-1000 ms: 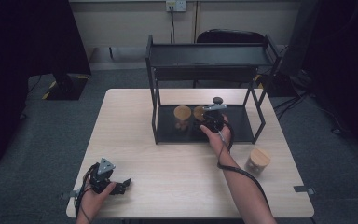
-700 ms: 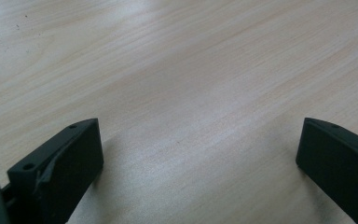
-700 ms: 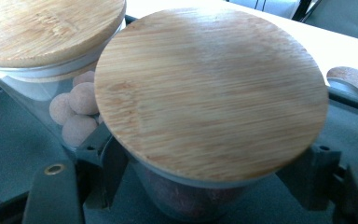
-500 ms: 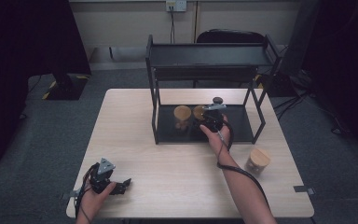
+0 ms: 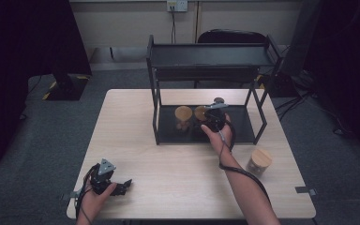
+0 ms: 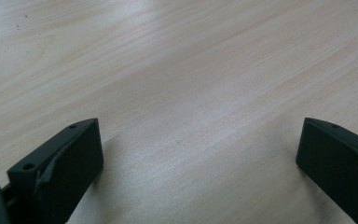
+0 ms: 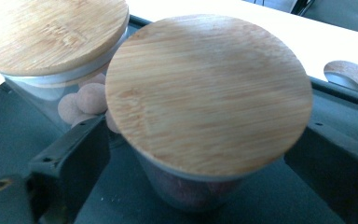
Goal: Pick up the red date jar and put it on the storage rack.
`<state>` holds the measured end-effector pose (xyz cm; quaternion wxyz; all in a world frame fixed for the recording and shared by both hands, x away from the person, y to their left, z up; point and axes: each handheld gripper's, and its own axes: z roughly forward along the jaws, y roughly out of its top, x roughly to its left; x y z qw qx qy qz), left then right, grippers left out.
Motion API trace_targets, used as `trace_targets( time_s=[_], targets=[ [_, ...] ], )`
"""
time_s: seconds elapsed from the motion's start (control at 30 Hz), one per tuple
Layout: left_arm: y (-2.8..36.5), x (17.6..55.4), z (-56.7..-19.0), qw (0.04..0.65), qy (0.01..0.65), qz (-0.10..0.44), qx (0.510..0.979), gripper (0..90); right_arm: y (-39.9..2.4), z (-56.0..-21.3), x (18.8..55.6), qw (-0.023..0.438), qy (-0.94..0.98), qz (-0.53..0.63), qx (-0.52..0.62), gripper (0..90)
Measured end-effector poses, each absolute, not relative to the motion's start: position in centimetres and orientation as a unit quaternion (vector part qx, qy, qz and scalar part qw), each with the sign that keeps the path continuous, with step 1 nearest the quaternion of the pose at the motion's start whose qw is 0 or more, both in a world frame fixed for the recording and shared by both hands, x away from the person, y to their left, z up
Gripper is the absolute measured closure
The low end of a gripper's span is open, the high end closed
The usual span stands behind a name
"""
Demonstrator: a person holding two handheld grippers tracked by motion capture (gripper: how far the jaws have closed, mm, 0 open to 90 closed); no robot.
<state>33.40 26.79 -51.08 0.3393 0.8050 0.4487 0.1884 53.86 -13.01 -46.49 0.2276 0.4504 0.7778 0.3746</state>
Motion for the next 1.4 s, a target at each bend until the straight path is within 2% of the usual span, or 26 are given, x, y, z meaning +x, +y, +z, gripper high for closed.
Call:
trace_targets(
  time_s=[0.1, 0.3, 0.47, 1.23, 1.4],
  targets=[
    [26.8, 33.4, -51.1, 0.339, 0.449, 0.188, 0.805, 0.1, -13.1, -46.4, 53.6, 0.234, 0.772, 0.378, 0.455, 0.7],
    [26.8, 33.4, -51.1, 0.339, 0.449, 0.188, 0.805, 0.2, -13.6, -46.3, 53.2, 0.212, 0.756, 0.390, 0.482, 0.9],
    [26.8, 33.4, -51.1, 0.339, 0.449, 0.188, 0.805, 0.2, -13.5, -46.1, 52.6, 0.218, 0.754, 0.391, 0.480, 0.7],
    [26.8, 33.4, -51.1, 0.339, 0.449, 0.188, 0.805, 0.2, -13.4, -45.7, 48.6, 0.187, 0.764, 0.403, 0.469, 1.3],
    [26.8, 33.4, -51.1, 0.339, 0.449, 0.188, 0.805, 0.2, -13.4, -45.8, 47.8, 0.195, 0.769, 0.399, 0.460, 1.4]
  ],
)
